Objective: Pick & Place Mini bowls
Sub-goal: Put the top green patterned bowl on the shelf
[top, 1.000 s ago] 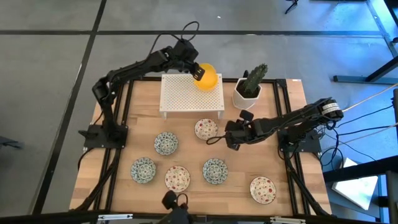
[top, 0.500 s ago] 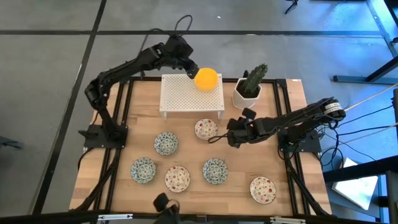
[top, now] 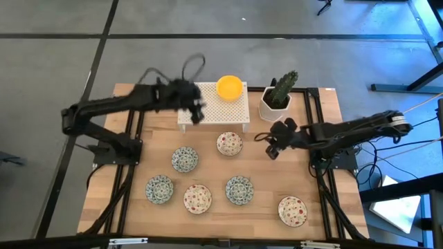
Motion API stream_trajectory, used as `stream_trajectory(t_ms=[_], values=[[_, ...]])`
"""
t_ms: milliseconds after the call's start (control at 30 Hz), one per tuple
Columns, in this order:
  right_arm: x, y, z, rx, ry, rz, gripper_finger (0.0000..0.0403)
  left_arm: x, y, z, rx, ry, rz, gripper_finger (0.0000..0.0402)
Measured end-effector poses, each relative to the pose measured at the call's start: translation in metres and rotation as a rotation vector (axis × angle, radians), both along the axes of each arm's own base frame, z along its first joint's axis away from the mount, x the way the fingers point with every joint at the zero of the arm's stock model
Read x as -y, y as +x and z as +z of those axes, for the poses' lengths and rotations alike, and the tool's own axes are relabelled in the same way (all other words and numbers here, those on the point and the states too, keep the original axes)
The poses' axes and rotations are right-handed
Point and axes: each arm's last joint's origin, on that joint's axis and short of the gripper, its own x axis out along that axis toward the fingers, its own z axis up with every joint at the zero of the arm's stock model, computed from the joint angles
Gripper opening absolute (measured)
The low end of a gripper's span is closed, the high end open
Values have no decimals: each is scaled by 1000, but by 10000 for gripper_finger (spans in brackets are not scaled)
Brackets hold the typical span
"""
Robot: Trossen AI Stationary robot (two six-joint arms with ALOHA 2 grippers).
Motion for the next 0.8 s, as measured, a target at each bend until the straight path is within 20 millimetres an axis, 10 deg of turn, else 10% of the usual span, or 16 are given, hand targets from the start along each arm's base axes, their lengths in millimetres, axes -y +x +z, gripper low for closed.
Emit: stream_trajectory(t_ms=[267,800], values=[[-3,1,-6,76,181,89,116,50,30,-82,-66,-174,-64,154],[-4,5,2,84,98,188,116,110,96,-129,-402,307,-710,205]])
